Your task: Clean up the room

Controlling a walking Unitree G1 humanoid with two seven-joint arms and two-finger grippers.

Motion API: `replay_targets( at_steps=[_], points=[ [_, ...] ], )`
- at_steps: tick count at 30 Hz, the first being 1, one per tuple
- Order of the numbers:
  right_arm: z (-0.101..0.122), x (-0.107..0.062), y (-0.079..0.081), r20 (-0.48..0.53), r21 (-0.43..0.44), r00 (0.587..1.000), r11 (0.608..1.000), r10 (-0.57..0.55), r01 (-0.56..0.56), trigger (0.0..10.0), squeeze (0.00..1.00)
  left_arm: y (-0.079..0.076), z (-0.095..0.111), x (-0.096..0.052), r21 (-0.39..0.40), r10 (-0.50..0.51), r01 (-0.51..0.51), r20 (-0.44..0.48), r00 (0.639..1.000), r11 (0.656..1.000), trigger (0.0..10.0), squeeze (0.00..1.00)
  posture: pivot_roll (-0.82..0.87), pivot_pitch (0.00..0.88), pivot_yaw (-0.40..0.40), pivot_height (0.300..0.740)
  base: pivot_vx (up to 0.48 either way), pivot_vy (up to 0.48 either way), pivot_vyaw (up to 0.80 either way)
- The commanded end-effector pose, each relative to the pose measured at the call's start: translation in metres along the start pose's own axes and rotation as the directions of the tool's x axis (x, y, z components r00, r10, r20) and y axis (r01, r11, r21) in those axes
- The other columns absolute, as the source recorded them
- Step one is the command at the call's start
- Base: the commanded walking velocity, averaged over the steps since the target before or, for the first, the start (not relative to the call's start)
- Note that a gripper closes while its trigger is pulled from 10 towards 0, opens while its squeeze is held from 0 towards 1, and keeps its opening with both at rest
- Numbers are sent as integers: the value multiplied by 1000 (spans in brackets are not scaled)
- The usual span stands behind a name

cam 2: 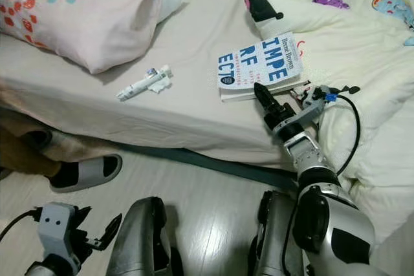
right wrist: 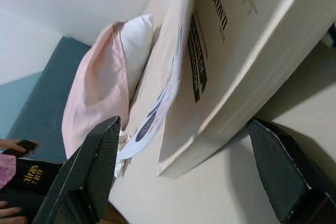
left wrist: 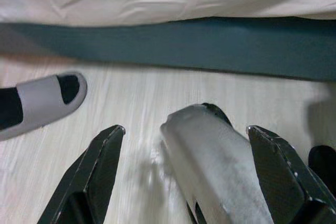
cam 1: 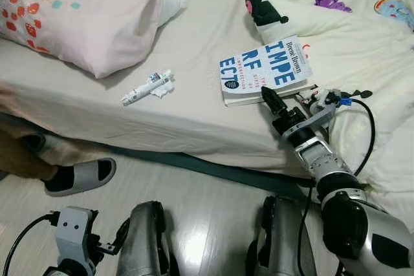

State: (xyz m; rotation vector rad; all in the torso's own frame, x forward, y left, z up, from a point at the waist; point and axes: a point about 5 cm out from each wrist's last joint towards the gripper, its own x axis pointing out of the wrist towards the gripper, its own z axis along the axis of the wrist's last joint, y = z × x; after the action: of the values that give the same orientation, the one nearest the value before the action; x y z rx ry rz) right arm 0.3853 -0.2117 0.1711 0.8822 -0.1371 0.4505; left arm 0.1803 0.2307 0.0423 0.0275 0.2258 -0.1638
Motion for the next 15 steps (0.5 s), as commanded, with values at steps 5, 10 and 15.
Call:
replay_targets(
  at_steps=[5,10,15],
  points=[
    [-2,-5,-9,31,39,995,995,-95,94,10000,0,0,-7,-12,-11,7,-7,-53,999,1000,10000,0,294,446,68,512,0,0,0],
    [6,0,-7,92,75,986,989,-136,129,10000,0,-2,-7,-18,-9,3,-4,-66,998,1000,10000,0,308,450,70,512,0,0,0],
    [18,5,-3,144,83,979,988,-141,130,2824,0,-2,-5,-19,-7,3,-4,-69,998,1000,10000,0,310,450,72,512,0,0,0]
  ],
)
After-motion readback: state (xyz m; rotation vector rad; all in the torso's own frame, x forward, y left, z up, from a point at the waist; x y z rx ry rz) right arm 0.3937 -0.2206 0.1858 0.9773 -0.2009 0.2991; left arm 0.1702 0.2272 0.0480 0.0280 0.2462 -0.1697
